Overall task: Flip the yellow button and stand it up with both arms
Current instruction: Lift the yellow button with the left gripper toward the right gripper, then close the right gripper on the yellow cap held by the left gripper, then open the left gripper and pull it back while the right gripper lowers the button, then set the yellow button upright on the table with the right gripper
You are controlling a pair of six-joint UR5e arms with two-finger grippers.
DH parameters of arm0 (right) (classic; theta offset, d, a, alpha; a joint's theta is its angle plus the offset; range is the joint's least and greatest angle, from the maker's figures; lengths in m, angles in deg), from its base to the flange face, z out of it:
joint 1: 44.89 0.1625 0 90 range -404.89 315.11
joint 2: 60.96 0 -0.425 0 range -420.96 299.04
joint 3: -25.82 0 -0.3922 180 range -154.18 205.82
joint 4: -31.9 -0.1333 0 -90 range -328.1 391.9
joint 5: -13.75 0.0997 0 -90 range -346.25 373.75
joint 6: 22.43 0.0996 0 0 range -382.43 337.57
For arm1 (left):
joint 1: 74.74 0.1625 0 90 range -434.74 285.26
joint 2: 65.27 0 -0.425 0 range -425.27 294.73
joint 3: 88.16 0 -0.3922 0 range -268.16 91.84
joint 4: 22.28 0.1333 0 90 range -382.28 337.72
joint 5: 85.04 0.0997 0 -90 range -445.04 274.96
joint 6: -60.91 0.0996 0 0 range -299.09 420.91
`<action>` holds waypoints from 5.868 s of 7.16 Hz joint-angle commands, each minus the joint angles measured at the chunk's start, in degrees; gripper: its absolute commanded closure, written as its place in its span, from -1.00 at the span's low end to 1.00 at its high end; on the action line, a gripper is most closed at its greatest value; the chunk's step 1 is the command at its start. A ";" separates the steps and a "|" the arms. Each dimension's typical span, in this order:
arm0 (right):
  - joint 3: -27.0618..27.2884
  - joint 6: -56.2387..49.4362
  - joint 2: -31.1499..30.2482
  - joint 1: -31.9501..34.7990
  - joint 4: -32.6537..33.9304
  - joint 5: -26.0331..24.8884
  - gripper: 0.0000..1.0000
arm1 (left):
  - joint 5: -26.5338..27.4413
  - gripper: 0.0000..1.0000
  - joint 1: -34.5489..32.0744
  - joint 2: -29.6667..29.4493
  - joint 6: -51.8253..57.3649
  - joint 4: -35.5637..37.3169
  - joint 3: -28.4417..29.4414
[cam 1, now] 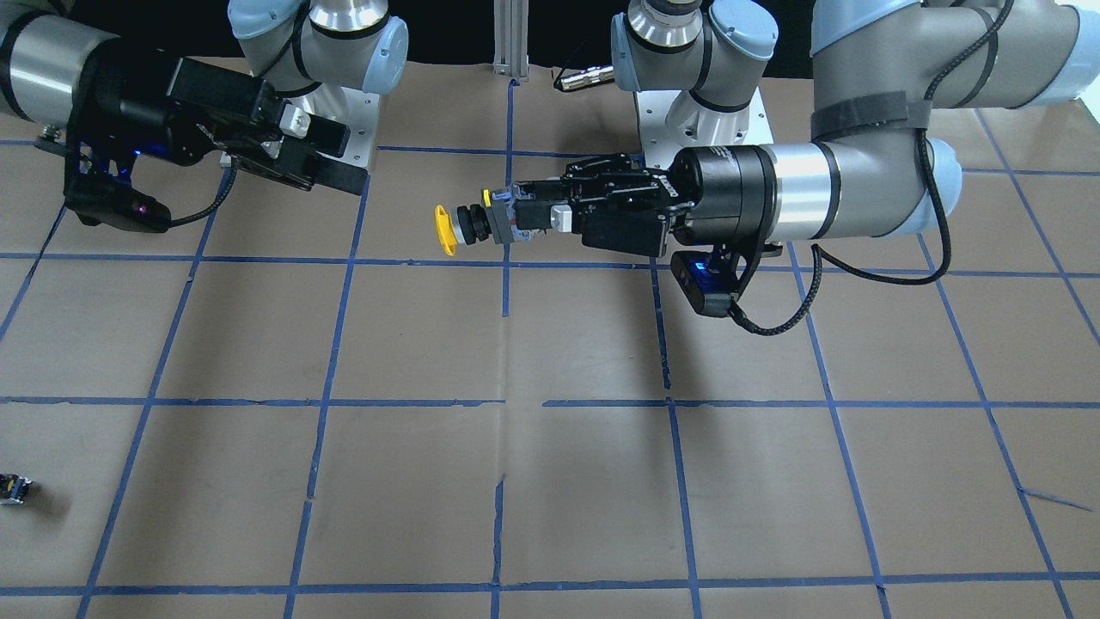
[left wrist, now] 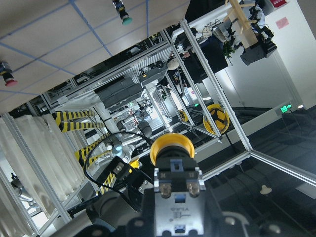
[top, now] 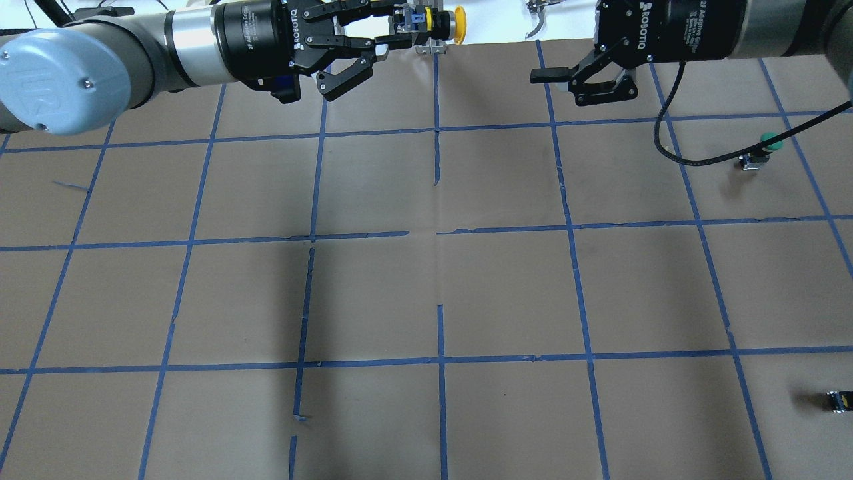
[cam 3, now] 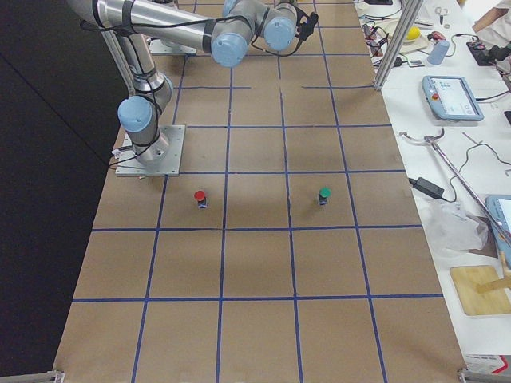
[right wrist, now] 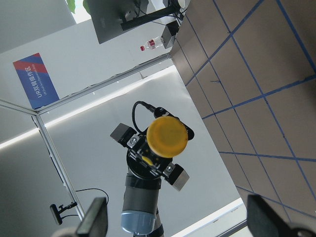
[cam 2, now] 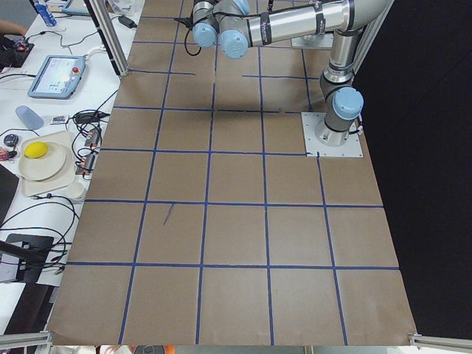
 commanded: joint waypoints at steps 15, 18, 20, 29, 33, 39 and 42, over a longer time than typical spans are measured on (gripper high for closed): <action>1.43 0.67 0.55 2.27 10.61 3.35 0.37 | -4.27 0.34 -4.17 3.58 -3.87 0.29 -2.94; 1.08 0.67 0.64 2.27 10.95 2.75 0.37 | -3.66 -0.92 -3.91 4.98 -11.69 0.73 -2.59; 0.46 0.58 0.73 1.83 11.40 0.47 0.37 | -0.78 -0.95 -2.69 5.25 -12.13 2.48 -1.63; 8.10 -30.24 -2.79 0.78 17.98 -64.02 0.46 | 89.56 -0.99 0.05 6.29 24.72 26.13 -0.04; 9.93 -30.98 0.44 -17.37 21.74 -72.84 0.82 | 90.30 -1.00 -0.22 11.68 34.81 21.84 -1.18; 12.41 -6.16 8.55 -21.28 36.96 -84.97 0.93 | 92.23 -1.00 -0.04 11.23 34.54 22.62 -2.94; 17.23 -6.53 13.46 -24.09 58.09 -87.26 0.93 | 92.23 -1.00 0.05 11.14 34.54 22.53 -3.12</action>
